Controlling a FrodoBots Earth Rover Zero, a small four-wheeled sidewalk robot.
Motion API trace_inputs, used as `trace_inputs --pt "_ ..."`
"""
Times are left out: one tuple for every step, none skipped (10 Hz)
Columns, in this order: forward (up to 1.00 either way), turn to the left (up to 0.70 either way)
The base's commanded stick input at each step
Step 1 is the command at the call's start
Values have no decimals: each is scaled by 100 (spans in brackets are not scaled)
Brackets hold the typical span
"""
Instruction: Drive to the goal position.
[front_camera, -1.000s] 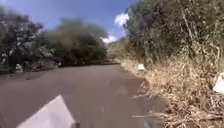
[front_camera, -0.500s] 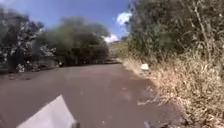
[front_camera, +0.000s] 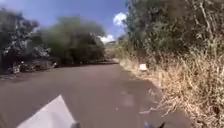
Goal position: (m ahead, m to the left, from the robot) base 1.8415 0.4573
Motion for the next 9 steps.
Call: trace_inputs --pt "50 -50" --pt "50 -50" --pt "50 -50" --pt "50 -50" --pt "50 -37" --pt "50 -18" --pt "50 -3" --pt "50 -50" --pt "50 -50"
